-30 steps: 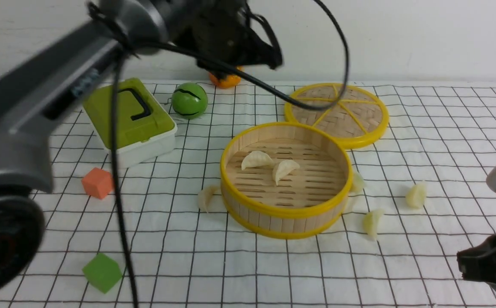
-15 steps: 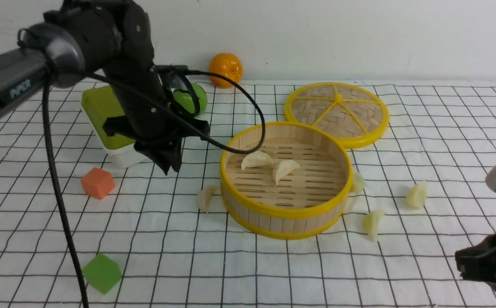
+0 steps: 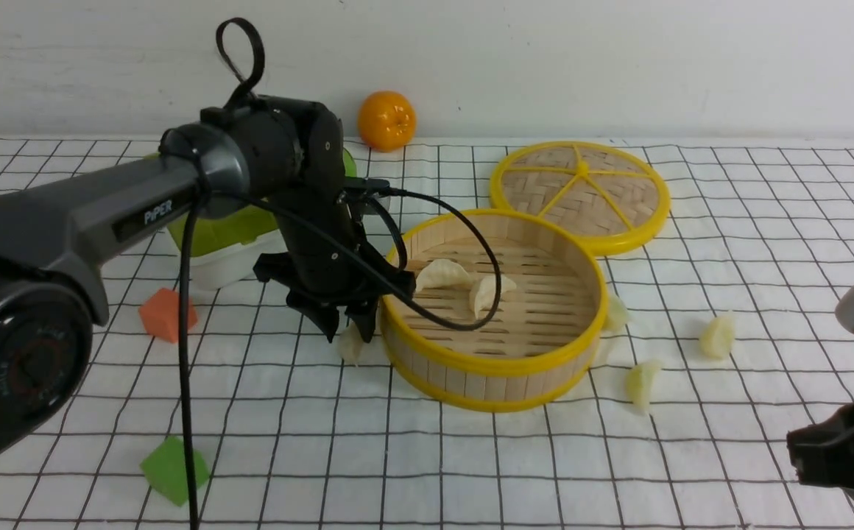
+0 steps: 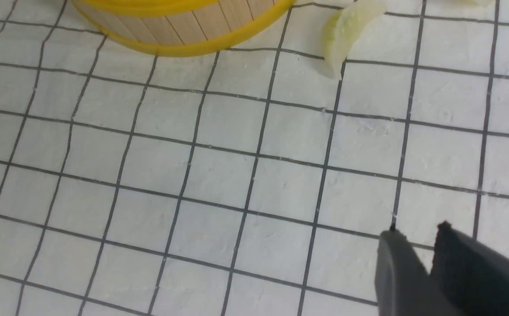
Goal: Put the dumplings into the steamer on the table with the white tablecloth.
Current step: 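Reach for and grasp a dumpling on the table with the left gripper, then place the dumpling into the bamboo steamer basket with the left gripper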
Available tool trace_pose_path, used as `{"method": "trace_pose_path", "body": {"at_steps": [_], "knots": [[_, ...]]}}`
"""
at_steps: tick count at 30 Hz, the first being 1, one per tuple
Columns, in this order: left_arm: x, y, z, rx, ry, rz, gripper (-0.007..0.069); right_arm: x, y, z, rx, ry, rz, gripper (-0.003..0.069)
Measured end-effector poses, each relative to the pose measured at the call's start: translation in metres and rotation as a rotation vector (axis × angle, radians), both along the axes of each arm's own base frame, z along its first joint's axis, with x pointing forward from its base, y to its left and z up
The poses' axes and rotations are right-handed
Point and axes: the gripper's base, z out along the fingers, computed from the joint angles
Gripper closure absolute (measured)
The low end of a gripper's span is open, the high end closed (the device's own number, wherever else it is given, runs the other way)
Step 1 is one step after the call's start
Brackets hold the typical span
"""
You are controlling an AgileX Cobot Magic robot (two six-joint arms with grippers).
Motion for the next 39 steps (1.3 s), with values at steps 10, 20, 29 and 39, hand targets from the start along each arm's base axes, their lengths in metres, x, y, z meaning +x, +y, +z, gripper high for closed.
{"method": "trace_pose_path", "body": {"at_steps": [10, 20, 29, 39], "knots": [[0.002, 0.002, -0.004, 0.025, 0.001, -0.007, 0.0545, 0.000, 0.000, 0.000, 0.001, 0.000, 0.000, 0.0533], [0.001, 0.007, 0.005, 0.076, -0.016, 0.008, 0.0599, 0.000, 0.000, 0.000, 0.004, 0.001, -0.001, 0.0529], [-0.003, 0.015, 0.058, 0.094, -0.139, 0.005, 0.0637, 0.000, 0.000, 0.000, 0.004, 0.001, -0.001, 0.0524], [-0.009, 0.006, 0.092, -0.013, -0.158, 0.005, 0.0637, 0.000, 0.000, 0.000, 0.004, 0.001, -0.001, 0.0517]]}}
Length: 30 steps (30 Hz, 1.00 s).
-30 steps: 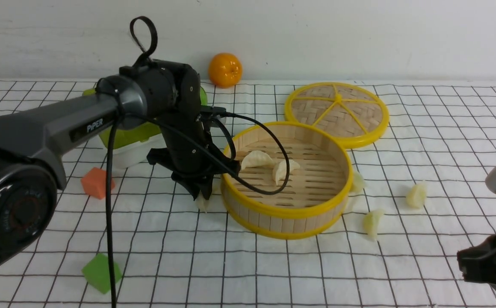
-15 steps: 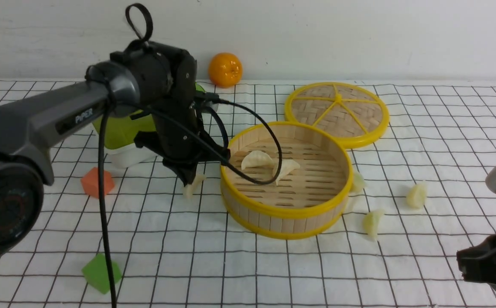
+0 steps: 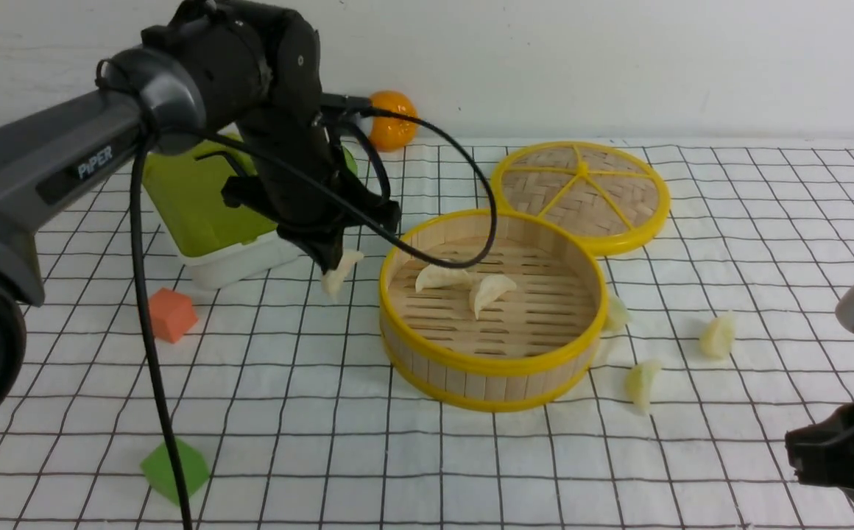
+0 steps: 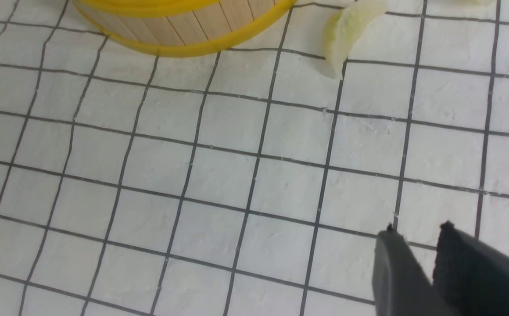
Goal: Put the dumplings into the steamer on the table with the white tablecloth.
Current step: 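Place the dumpling into the bamboo steamer basket with the left gripper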
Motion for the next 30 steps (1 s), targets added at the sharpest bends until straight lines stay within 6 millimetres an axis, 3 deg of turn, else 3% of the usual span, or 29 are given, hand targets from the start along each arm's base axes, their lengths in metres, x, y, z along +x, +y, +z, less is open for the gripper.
{"method": "trace_pose_path", "body": {"at_steps": [4, 6, 9, 13, 14, 16, 20, 28, 30], "knots": [[-0.007, -0.021, 0.035, -0.105, -0.076, -0.038, 0.0637, 0.000, 0.000, 0.000, 0.001, 0.000, 0.000, 0.0517], [-0.015, -0.042, 0.051, -0.154, -0.117, -0.085, 0.0637, 0.000, 0.000, 0.000, 0.001, 0.000, 0.000, 0.0516], [-0.025, -0.072, 0.054, -0.185, -0.146, -0.149, 0.0637, 0.000, 0.000, 0.000, 0.001, 0.000, 0.000, 0.0513], [-0.029, -0.106, 0.034, -0.201, -0.141, -0.207, 0.0637, 0.000, 0.000, 0.000, 0.000, 0.000, 0.000, 0.0513], [-0.025, -0.119, 0.015, -0.195, -0.134, -0.221, 0.0637, 0.000, 0.000, 0.000, 0.000, 0.000, 0.000, 0.0513], [-0.018, -0.131, -0.012, -0.174, -0.129, -0.229, 0.0637, 0.000, 0.000, 0.000, 0.000, 0.001, 0.000, 0.0513], [-0.006, -0.138, -0.047, -0.138, -0.132, -0.231, 0.0637, 0.000, 0.000, 0.000, -0.004, 0.000, 0.001, 0.0513], [0.005, -0.143, -0.067, -0.127, -0.188, -0.244, 0.0635, 0.000, 0.000, 0.000, -0.004, 0.000, 0.001, 0.0512], [0.005, -0.144, -0.069, -0.114, -0.191, -0.262, 0.0604, 0.000, 0.000, 0.000, -0.006, 0.000, 0.002, 0.0510]]}}
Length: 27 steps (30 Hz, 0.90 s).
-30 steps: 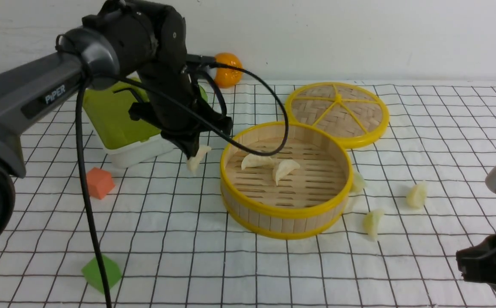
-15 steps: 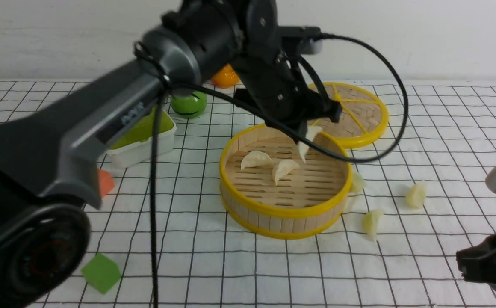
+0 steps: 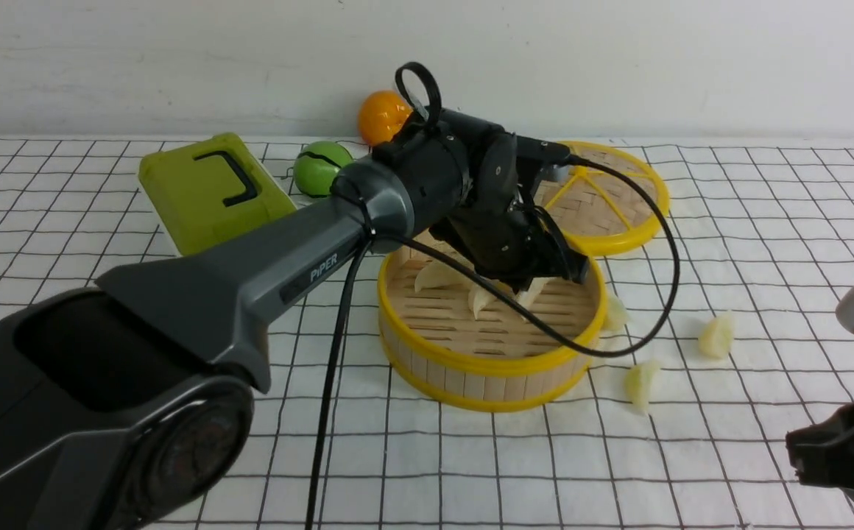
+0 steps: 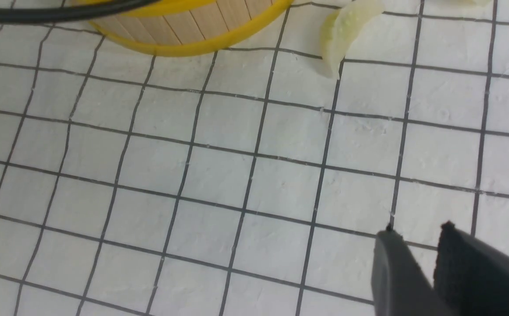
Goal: Put the dumplings into the steamer on the table with the white tablecloth.
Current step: 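Place the dumpling into the bamboo steamer basket with the left gripper, then reach for and grasp a dumpling lying on the table beside the steamer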
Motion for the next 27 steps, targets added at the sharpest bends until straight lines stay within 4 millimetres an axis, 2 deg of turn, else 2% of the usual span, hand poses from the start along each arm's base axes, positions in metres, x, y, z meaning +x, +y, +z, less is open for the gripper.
{"method": "trace_pose_path", "body": {"at_steps": [4, 7, 9, 12, 14, 16, 17, 18, 19, 21, 22, 23, 27], "knots": [[-0.001, 0.001, -0.005, 0.025, 0.023, -0.010, 0.0498, 0.000, 0.000, 0.000, 0.000, 0.000, 0.000, 0.0506], [-0.001, 0.001, -0.004, 0.027, 0.019, -0.013, 0.0365, 0.000, 0.000, 0.000, 0.000, 0.000, 0.000, 0.0503], [-0.002, 0.002, 0.005, 0.019, 0.003, -0.013, 0.0282, 0.000, 0.000, 0.000, 0.000, 0.000, 0.000, 0.0503], [-0.004, 0.004, 0.018, 0.011, -0.024, -0.013, 0.0242, 0.000, 0.000, 0.000, 0.000, 0.000, 0.000, 0.0503], [-0.007, 0.007, 0.038, 0.002, -0.062, -0.013, 0.0230, 0.000, 0.000, 0.000, 0.000, 0.000, 0.000, 0.0503], [-0.012, 0.014, 0.064, 0.005, -0.110, -0.008, 0.0237, 0.000, 0.000, 0.000, 0.000, 0.000, 0.000, 0.0503], [-0.013, 0.015, 0.067, 0.007, -0.114, -0.006, 0.0237, 0.000, 0.000, 0.000, 0.000, 0.000, 0.000, 0.0503], [-0.018, 0.023, 0.086, 0.024, -0.141, 0.010, 0.0260, 0.000, 0.000, 0.000, 0.000, 0.000, 0.000, 0.0503], [-0.022, 0.028, 0.098, 0.047, -0.155, 0.022, 0.0279, 0.000, 0.000, 0.000, 0.000, 0.000, 0.000, 0.0503], [-0.038, 0.048, 0.133, 0.119, -0.172, 0.051, 0.0354, 0.000, 0.000, 0.000, 0.000, 0.000, 0.000, 0.0503], [-0.038, 0.049, 0.132, 0.131, -0.165, 0.053, 0.0362, 0.000, 0.000, 0.000, 0.000, 0.000, 0.000, 0.0503], [-0.053, 0.065, 0.156, 0.201, -0.164, 0.056, 0.0431, 0.000, 0.000, 0.000, 0.000, 0.000, 0.000, 0.0503], [-0.093, 0.104, 0.216, 0.213, -0.233, 0.081, 0.0594, 0.001, 0.000, -0.001, -0.003, 0.008, 0.001, 0.0501]]}}
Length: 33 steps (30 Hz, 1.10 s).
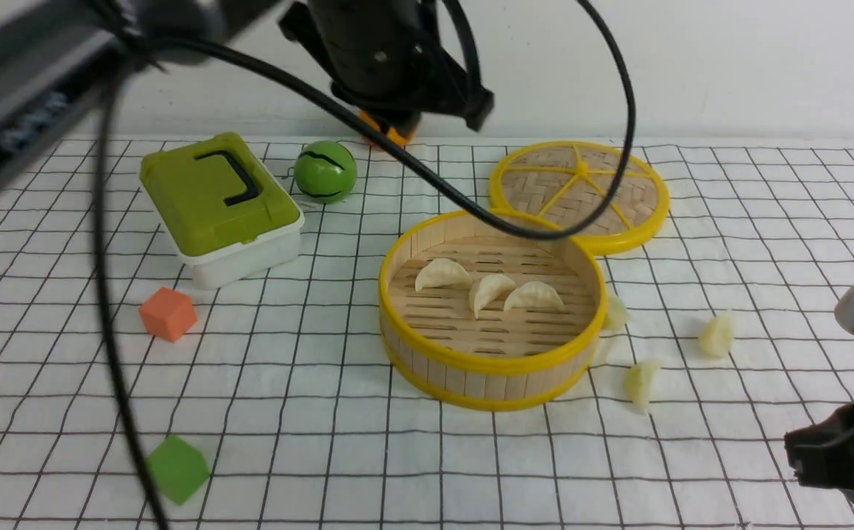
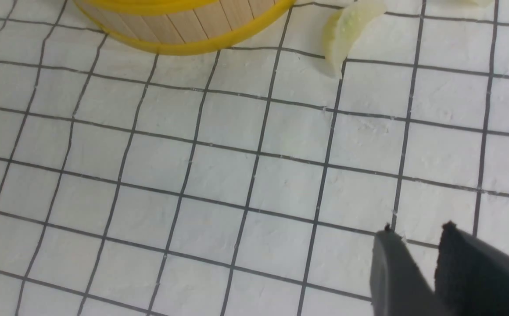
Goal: Put the dumplings into the steamer on the table with the white tablecloth.
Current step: 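Reach for and grasp a dumpling lying on the table beside the steamer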
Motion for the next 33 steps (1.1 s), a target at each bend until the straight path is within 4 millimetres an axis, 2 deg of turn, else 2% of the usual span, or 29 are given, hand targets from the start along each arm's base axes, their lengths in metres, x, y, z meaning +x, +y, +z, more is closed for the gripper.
{"method": "trace_pose_path", "body": {"at_steps": [1, 3, 4, 5, 7, 9, 10, 12, 13, 14, 15, 16, 17, 18, 19, 20, 21, 22, 27, 30, 33], "knots": [[-0.014, 0.014, 0.016, -0.020, -0.024, 0.013, 0.0634, 0.001, 0.000, -0.003, -0.005, 0.018, 0.002, 0.0500], [-0.038, 0.039, 0.041, -0.073, -0.060, 0.048, 0.0637, 0.004, 0.001, -0.007, -0.009, 0.057, 0.005, 0.0497], [-0.038, 0.040, 0.039, -0.070, -0.053, 0.051, 0.0637, 0.005, 0.002, -0.007, -0.010, 0.061, 0.005, 0.0497], [-0.060, 0.064, 0.053, -0.110, -0.072, 0.088, 0.0637, 0.011, 0.003, -0.011, -0.011, 0.093, 0.005, 0.0492], [-0.084, 0.091, 0.057, -0.131, -0.068, 0.140, 0.0637, 0.024, 0.007, -0.012, 0.003, 0.123, -0.001, 0.0480], [-0.098, 0.106, 0.054, -0.148, -0.053, 0.175, 0.0637, 0.034, 0.010, -0.012, 0.015, 0.134, -0.008, 0.0468], [-0.113, 0.121, 0.040, -0.180, -0.024, 0.220, 0.0637, 0.052, 0.015, -0.013, 0.029, 0.145, -0.018, 0.0438], [-0.134, 0.135, 0.027, -0.225, -0.025, 0.258, 0.0637, 0.072, 0.019, -0.015, 0.034, 0.139, -0.031, 0.0396], [-0.143, 0.141, 0.017, -0.237, -0.025, 0.271, 0.0637, 0.083, 0.021, -0.018, 0.033, 0.136, -0.038, 0.0370], [-0.142, 0.141, 0.013, -0.231, -0.017, 0.272, 0.0637, 0.085, 0.021, -0.019, 0.032, 0.140, -0.038, 0.0365], [-0.160, 0.151, -0.003, -0.243, -0.027, 0.281, 0.0637, 0.103, 0.024, -0.026, 0.029, 0.131, -0.049, 0.0323], [-0.162, 0.152, -0.006, -0.240, -0.023, 0.283, 0.0637, 0.107, 0.025, -0.028, 0.028, 0.134, -0.051, 0.0314], [-0.177, 0.160, -0.029, -0.222, -0.008, 0.289, 0.0637, 0.122, 0.028, -0.036, 0.026, 0.133, -0.061, 0.0280], [-0.186, 0.165, -0.041, -0.212, -0.004, 0.293, 0.0637, 0.130, 0.029, -0.041, 0.023, 0.130, -0.067, 0.0264], [-0.188, 0.166, -0.039, -0.218, -0.015, 0.292, 0.0637, 0.131, 0.029, -0.041, 0.024, 0.126, -0.068, 0.0264], [-0.201, 0.173, -0.060, -0.199, -0.001, 0.299, 0.0637, 0.146, 0.031, -0.053, 0.018, 0.126, -0.078, 0.0246], [-0.204, 0.174, -0.061, -0.204, -0.009, 0.301, 0.0637, 0.146, 0.031, -0.052, 0.019, 0.122, -0.079, 0.0246], [-0.216, 0.180, -0.081, -0.199, 0.003, 0.314, 0.0637, 0.159, 0.033, -0.064, 0.012, 0.126, -0.087, 0.0242], [-0.232, 0.189, -0.109, -0.178, 0.004, 0.324, 0.0637, 0.177, 0.037, -0.089, -0.004, 0.158, -0.094, 0.0250], [-0.236, 0.192, -0.124, -0.139, 0.016, 0.329, 0.0637, 0.183, 0.037, -0.107, -0.013, 0.187, -0.101, 0.0309], [-0.236, 0.193, -0.127, -0.134, 0.017, 0.337, 0.0637, 0.183, 0.037, -0.108, -0.014, 0.191, -0.100, 0.0400]]}}
